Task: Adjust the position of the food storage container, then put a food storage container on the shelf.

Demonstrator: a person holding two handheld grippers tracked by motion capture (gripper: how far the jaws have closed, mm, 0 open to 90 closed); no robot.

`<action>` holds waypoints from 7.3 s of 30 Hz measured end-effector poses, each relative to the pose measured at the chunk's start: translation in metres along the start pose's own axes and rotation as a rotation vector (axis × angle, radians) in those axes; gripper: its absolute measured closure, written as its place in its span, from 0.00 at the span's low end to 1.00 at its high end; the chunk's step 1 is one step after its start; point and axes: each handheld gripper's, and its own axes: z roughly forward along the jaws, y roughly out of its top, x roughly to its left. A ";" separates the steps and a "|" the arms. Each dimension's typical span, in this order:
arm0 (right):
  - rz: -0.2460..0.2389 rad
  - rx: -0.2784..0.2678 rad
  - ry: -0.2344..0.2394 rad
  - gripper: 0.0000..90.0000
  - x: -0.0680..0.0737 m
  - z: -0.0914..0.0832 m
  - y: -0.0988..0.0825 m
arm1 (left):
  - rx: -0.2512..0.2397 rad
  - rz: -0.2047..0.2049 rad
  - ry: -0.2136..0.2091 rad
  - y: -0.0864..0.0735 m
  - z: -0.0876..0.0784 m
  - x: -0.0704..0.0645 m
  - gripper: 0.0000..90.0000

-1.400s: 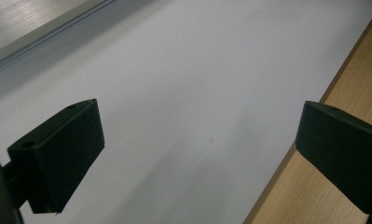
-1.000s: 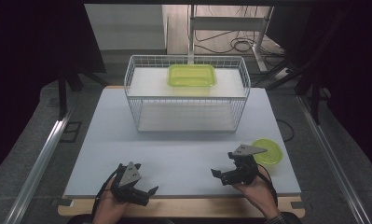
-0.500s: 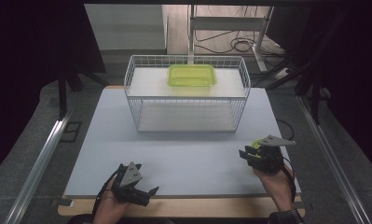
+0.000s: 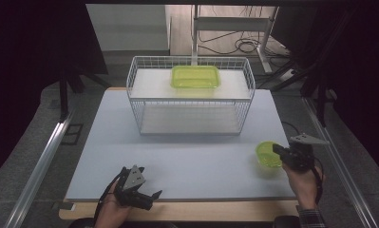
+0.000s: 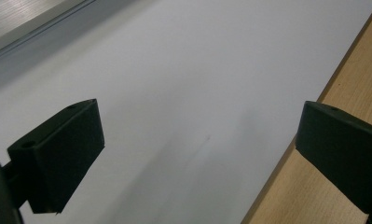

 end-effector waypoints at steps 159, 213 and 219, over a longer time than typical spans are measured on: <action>-0.138 0.132 0.399 0.21 0.122 0.058 -0.002 | 0.067 0.054 0.022 0.000 0.006 -0.006 0.01; 0.209 0.327 0.778 0.90 0.122 0.106 0.028 | 0.051 0.040 0.030 0.000 0.004 -0.004 0.01; 0.231 0.302 0.792 0.90 0.120 0.102 0.033 | 0.048 0.038 0.031 0.000 0.004 -0.003 0.01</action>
